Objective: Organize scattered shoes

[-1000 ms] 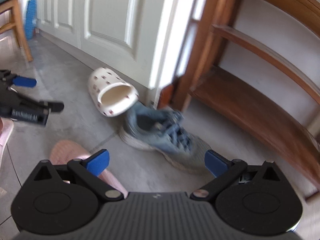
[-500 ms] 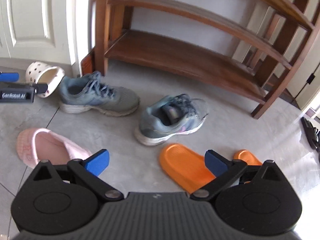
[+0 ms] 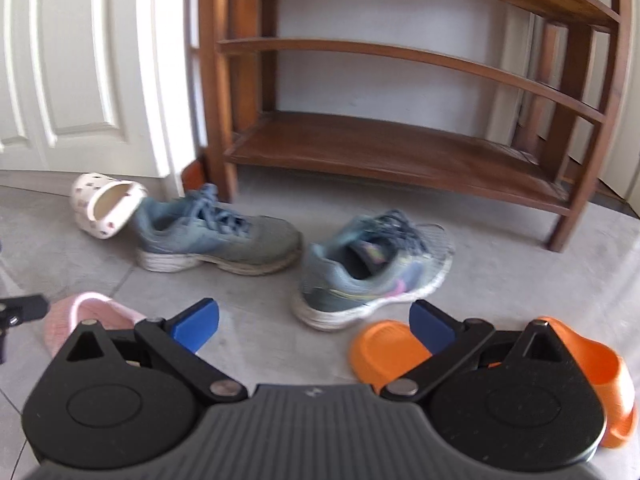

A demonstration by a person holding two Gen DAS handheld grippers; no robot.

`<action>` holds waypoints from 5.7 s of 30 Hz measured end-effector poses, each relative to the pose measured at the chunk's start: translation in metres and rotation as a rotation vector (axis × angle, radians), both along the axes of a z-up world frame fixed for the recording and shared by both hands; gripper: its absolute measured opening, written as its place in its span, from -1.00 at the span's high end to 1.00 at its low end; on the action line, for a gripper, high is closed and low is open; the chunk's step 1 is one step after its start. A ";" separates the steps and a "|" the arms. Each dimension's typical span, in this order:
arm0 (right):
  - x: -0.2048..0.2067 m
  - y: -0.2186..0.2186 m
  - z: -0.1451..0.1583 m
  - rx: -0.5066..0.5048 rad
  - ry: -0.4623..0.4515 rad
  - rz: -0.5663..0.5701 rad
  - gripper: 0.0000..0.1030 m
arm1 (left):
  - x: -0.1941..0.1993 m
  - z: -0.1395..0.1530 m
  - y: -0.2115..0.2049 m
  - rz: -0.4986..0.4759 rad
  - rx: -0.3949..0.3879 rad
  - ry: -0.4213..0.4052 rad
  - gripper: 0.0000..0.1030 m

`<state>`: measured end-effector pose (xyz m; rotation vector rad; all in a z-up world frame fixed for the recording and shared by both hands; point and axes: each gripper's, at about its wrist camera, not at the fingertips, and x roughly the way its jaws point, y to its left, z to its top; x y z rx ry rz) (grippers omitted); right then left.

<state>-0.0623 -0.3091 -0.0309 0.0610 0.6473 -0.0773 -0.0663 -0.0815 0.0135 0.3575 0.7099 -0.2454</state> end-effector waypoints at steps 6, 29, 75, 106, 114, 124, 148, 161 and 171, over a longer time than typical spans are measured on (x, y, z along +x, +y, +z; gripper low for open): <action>-0.003 0.031 -0.012 -0.039 -0.064 0.098 -0.99 | -0.031 0.016 0.037 0.033 0.150 -0.044 -0.94; -0.031 0.049 -0.008 -0.133 0.039 0.122 -0.99 | -0.005 -0.021 0.018 -0.037 0.074 0.058 -0.94; 0.003 0.141 -0.010 -0.103 0.112 0.489 -0.99 | 0.008 -0.096 0.221 0.196 -0.127 0.347 -0.73; -0.020 0.071 0.005 0.001 0.091 0.352 -0.99 | -0.059 -0.059 0.051 -0.589 -0.205 0.412 0.29; -0.028 0.058 -0.008 0.021 0.119 0.333 -0.99 | 0.028 -0.035 0.056 -0.270 -0.198 0.197 -0.16; -0.031 0.057 -0.008 0.001 0.125 0.357 -0.99 | 0.093 -0.070 0.007 -0.163 0.007 0.222 -0.16; -0.071 -0.024 -0.007 0.130 0.061 0.115 -0.99 | 0.071 -0.055 -0.067 -0.191 -0.561 0.802 1.00; -0.098 -0.041 -0.019 0.375 0.100 0.171 -0.98 | 0.020 -0.027 -0.066 -0.325 -0.205 0.397 0.80; -0.045 0.028 -0.046 0.356 0.227 0.232 -0.27 | 0.018 -0.027 -0.003 -0.198 -0.187 0.402 0.64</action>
